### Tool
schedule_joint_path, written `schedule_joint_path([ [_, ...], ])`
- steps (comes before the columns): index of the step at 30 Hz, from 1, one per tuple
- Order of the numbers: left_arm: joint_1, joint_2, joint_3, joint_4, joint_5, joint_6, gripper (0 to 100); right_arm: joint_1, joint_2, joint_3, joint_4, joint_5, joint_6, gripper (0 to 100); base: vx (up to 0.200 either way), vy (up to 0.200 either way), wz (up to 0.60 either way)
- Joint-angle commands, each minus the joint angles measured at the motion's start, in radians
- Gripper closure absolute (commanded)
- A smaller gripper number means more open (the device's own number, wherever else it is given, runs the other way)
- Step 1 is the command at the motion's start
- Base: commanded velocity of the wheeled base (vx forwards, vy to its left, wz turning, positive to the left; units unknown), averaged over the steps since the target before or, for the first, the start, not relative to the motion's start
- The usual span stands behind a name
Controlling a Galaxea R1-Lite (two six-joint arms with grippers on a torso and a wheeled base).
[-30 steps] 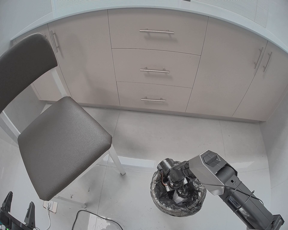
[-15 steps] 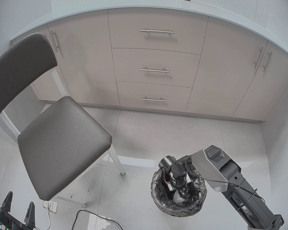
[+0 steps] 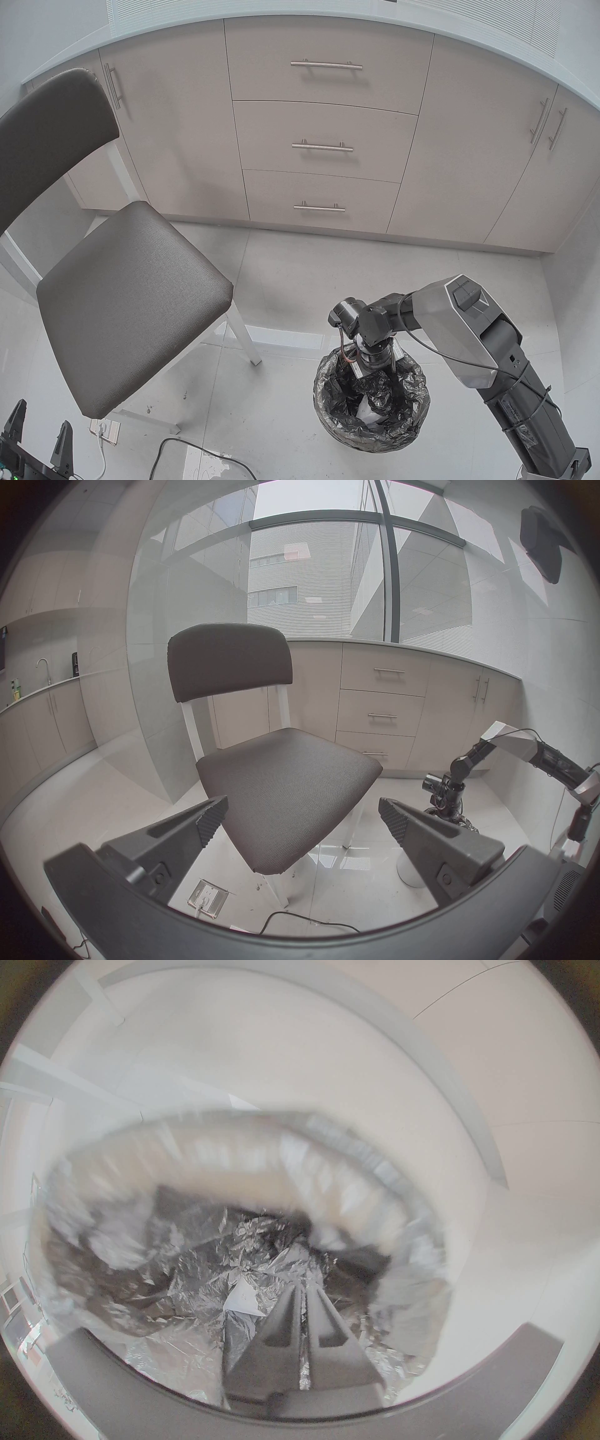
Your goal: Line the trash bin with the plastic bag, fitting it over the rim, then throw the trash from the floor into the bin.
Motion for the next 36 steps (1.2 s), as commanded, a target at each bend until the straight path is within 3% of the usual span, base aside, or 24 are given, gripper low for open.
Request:
schedule_joint_path([
  [1, 0.0, -0.016, 0.017, 0.0, 0.0, -0.001, 0, 0.012, -0.081, 0.0, 0.016, -0.014, 0.002, 100, 0.0, 0.0, 0.0],
  [17, 0.0, -0.016, 0.017, 0.0, 0.0, 0.0, 0, -0.016, -0.345, 0.0, 0.226, -0.066, 0.003, 100, 0.0, 0.0, 0.0],
  [28, 0.0, -0.016, 0.017, 0.0, 0.0, -0.001, 0, -0.149, -0.673, 0.0, 0.497, -0.078, -0.032, 100, 0.0, 0.0, 0.0],
  [36, 0.0, -0.016, 0.017, 0.0, 0.002, -0.001, 0, -0.306, -1.015, 0.0, 0.746, -0.089, -0.196, 100, 0.0, 0.0, 0.0],
])
